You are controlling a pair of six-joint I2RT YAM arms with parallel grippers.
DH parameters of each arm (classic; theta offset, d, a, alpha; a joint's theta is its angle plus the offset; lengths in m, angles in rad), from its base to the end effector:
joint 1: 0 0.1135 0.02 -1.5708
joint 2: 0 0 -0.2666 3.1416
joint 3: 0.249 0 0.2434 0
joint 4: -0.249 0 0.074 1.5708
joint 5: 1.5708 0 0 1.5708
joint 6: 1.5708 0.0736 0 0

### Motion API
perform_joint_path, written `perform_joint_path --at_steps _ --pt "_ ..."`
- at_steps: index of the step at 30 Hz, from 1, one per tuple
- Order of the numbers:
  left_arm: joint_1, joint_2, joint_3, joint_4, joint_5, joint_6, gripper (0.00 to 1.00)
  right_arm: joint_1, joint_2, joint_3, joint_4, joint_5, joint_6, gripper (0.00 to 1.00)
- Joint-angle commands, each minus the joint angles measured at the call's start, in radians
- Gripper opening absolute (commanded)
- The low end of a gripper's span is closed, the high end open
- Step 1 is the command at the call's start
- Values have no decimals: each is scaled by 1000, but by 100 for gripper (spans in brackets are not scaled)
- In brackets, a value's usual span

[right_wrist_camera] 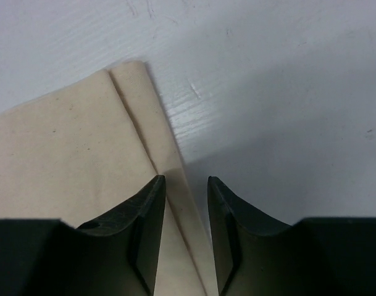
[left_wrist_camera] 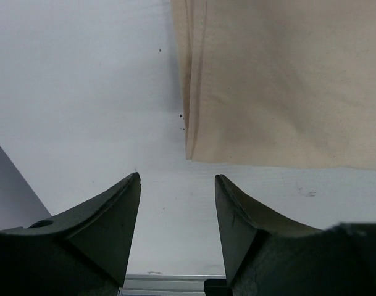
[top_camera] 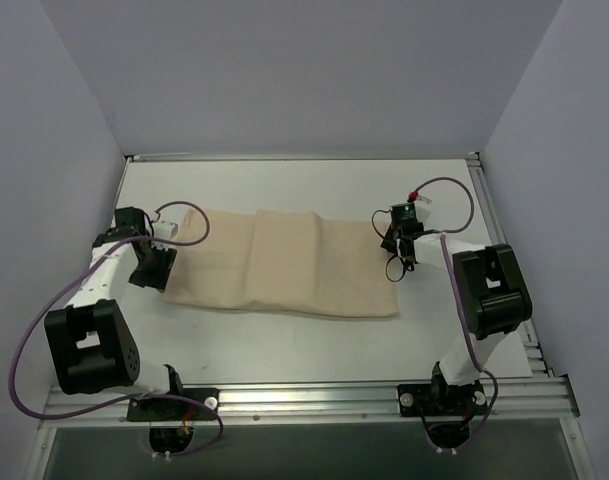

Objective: Open and lay out the surgical kit
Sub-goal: Open the surgical kit at the center of the board.

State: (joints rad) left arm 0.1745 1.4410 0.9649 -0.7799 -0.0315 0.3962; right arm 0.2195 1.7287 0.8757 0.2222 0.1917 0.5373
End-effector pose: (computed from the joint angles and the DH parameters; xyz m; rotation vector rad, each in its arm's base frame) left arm 0.2639 0.0489 0.1827 0.3075 2.8268 0.1700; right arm 0.3743 0.0691 0.1523 0.4530 2.1493 0.2157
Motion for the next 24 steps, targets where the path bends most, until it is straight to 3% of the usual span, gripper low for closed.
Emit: perform_joint_path --at_steps 1,4,8,13,15,22,24 --pt "10 -33 150 -42 69 -5 60 -11 32 69 0 -9 -54 29" --pt "-6 22 233 -12 175 -45 59 -31 71 108 -4 -29 -62 27" --pt "-12 218 394 96 191 -118 66 -66 94 135 0 -58 -69 23" --pt "-12 450 586 137 231 -215 66 -88 156 189 -17 -103 -111 24" --pt "-15 551 667 136 243 -238 65 -107 201 212 -14 -188 -112 25" --pt "-32 720 793 152 272 -250 64 -138 267 226 -18 -279 -115 24" --pt "-38 766 820 151 262 -257 64 -143 278 232 -26 -285 -120 20"
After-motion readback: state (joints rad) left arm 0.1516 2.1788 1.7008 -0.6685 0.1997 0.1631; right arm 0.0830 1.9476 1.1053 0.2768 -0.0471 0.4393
